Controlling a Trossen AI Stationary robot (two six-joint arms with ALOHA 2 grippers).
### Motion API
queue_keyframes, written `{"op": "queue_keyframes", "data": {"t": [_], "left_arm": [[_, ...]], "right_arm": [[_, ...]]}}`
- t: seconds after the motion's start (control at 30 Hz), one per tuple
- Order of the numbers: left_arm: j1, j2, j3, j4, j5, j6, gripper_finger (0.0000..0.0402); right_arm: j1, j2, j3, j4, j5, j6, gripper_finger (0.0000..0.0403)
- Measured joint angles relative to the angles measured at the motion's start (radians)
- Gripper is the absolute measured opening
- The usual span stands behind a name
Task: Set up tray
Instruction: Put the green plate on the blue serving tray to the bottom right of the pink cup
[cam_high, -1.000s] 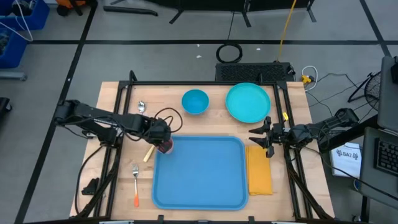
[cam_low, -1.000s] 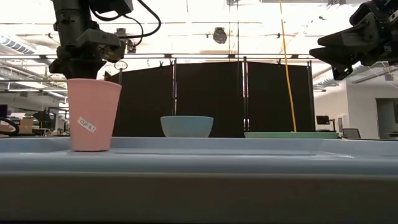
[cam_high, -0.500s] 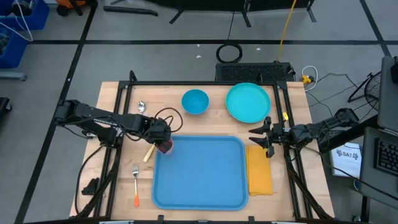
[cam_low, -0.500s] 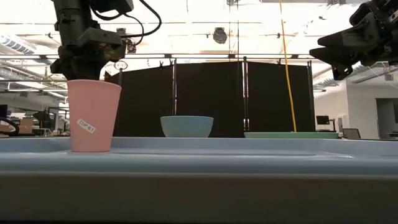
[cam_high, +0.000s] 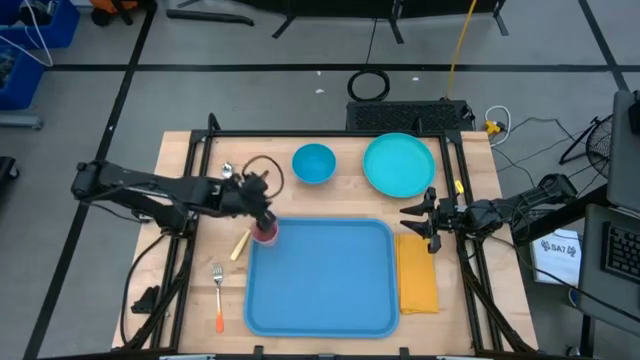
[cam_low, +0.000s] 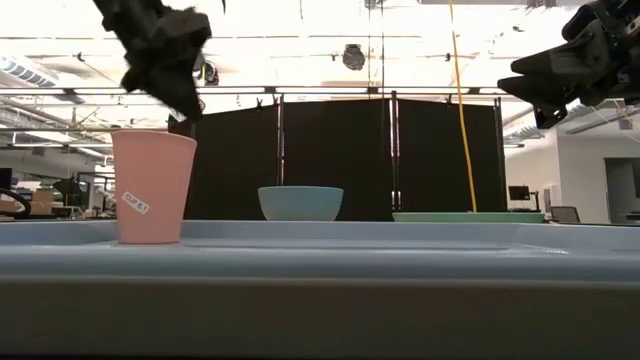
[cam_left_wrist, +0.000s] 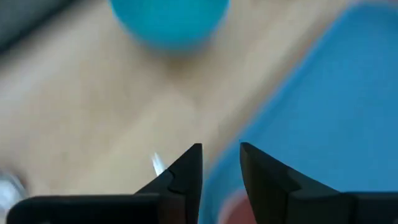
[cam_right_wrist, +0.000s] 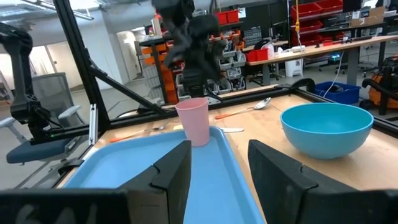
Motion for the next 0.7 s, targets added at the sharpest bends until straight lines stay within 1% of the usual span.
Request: {"op": "queue_keyframes", "data": {"t": [0.07,0.13,0.2,0.27,0.33,0.43,0.5,0.53,0.57,0.63,0.7], "left_arm": [[0.0,-0.045,0.0,0.063,-0.077,0.094,0.0113],[0.003,-0.082,0.0,0.126,-0.118,0.188,0.0113],[0.011,-0.122,-0.012,0.197,-0.117,0.282,0.0113],[0.03,-0.17,-0.061,0.292,-0.092,0.37,0.0113],[0.067,-0.233,-0.143,0.41,-0.024,0.444,0.0113],[0.153,-0.347,-0.307,0.584,0.124,0.488,0.0113],[0.215,-0.43,-0.426,0.695,0.238,0.491,0.0113],[0.244,-0.469,-0.474,0.748,0.292,0.488,0.0113],[0.271,-0.511,-0.52,0.784,0.338,0.485,0.0113],[0.316,-0.585,-0.593,0.815,0.384,0.461,0.0113],[0.351,-0.649,-0.644,0.818,0.393,0.452,0.0113]], "right_arm": [[0.0,0.0,0.0,0.003,0.0,0.0,0.0153],[0.0,0.0,0.0,0.008,0.0,0.011,0.0153],[0.0,0.001,0.0,0.009,0.0,0.043,0.0153],[0.0,0.0,0.0,0.012,0.0,0.054,0.0153],[0.0,0.001,0.0,0.021,0.0,0.055,0.0153],[0.0,0.001,0.0,0.033,0.024,0.053,0.0153],[0.0,0.0,0.004,0.057,0.096,0.053,0.0153],[0.0,0.0,0.016,0.052,0.159,0.053,0.0153],[0.0,0.001,0.034,0.027,0.221,0.053,0.0153],[-0.012,0.018,0.101,-0.12,0.304,0.053,0.0153],[-0.038,0.044,0.223,-0.287,0.314,0.096,0.0153]]}}
